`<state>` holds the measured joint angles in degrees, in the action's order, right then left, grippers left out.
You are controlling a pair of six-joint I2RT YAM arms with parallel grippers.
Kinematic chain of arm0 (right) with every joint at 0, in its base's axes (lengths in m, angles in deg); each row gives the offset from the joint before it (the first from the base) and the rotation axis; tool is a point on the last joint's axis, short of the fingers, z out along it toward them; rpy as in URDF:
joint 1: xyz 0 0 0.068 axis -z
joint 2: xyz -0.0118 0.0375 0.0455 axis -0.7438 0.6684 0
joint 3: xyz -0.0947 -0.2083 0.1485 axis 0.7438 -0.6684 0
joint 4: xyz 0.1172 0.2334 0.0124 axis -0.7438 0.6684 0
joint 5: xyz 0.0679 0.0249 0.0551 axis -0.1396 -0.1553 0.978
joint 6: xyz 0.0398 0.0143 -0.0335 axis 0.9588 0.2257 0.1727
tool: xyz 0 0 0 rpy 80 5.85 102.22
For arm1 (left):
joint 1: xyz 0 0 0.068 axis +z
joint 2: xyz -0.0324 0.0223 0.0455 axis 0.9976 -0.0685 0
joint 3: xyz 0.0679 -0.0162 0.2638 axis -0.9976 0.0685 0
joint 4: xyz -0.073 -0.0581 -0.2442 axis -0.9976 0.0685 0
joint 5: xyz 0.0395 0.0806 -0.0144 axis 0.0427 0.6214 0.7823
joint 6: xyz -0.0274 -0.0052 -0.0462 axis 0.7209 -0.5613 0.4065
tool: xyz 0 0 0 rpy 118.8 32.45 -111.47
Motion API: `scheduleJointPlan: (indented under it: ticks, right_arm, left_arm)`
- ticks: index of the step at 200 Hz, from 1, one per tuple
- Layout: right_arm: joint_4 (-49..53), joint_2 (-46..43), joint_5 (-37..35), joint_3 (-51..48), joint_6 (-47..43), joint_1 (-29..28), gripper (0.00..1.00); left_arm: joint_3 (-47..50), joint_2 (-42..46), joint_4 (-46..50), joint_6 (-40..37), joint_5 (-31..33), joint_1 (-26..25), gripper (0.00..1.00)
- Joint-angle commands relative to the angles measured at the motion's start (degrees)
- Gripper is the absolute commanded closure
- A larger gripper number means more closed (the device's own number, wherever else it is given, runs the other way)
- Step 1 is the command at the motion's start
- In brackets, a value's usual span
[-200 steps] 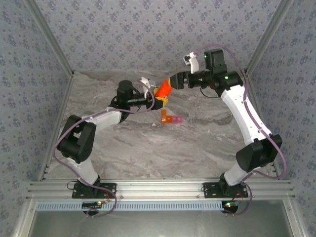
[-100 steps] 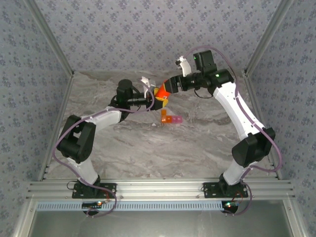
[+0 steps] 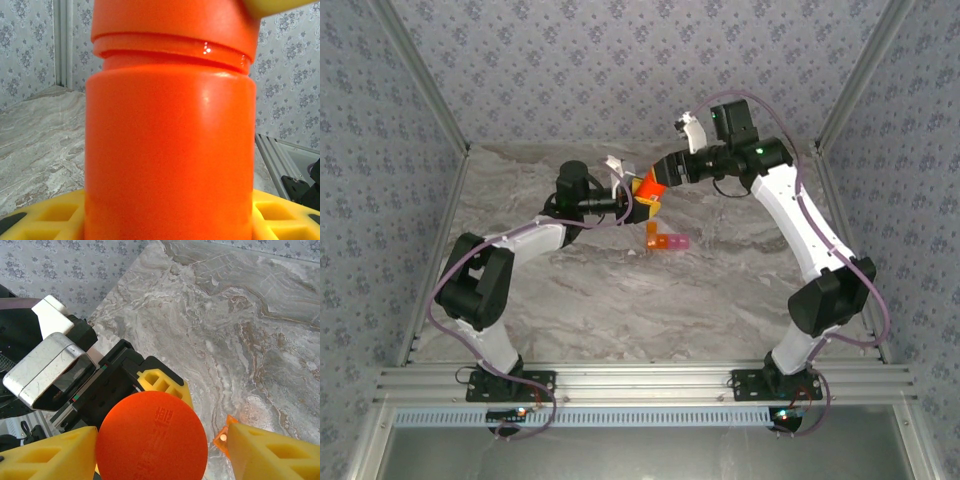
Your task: Sort the pills into containers
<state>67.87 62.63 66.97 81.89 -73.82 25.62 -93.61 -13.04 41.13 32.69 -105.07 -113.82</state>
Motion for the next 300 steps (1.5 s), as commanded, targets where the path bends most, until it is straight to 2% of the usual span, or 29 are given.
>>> scheduleJointPlan:
  ticks: [1,16,53,82,125,147,213,274,300]
  right_arm:
    - [0.9,0.9,0.7,2.1,-0.1,-0.4,0.32]
    - [1.0,1.1,0.8,2.3,-0.2,-0.5,0.34]
    - [2.1,1.3,0.6,2.3,-0.6,-0.5,0.54]
    - [1.8,0.7,0.3,0.6,1.4,0.7,0.60]
    - [-7.8,-1.9,7.0,-6.7,12.4,5.4,0.62]
    - [-11.8,-2.2,8.9,-8.9,16.5,5.9,0.62]
    - [-15.3,-1.9,10.0,-10.4,20.4,3.7,0.63]
    - [-8.5,-0.6,6.7,-7.5,14.3,0.0,0.63]
    - [-8.1,0.5,4.8,-7.1,15.9,-1.1,0.63]
  left_arm:
    - [-2.1,0.0,-1.2,0.5,-1.7,0.1,1.00]
    - [-2.2,0.0,-1.2,0.5,-1.7,0.1,1.00]
    - [-2.2,0.1,-1.7,0.8,-1.5,0.1,1.00]
    - [-1.9,0.4,-2.7,0.8,-0.9,0.1,1.00]
    - [-1.0,1.1,-4.1,0.8,0.2,0.1,1.00]
    - [-1.1,1.1,-4.5,1.0,0.5,0.1,1.00]
    - [-0.7,1.6,-5.3,0.8,2.5,0.1,1.00]
    - [-0.9,2.1,-3.6,-0.6,3.0,0.1,1.00]
    - [-0.5,2.7,-2.8,-2.4,5.0,-0.2,1.00]
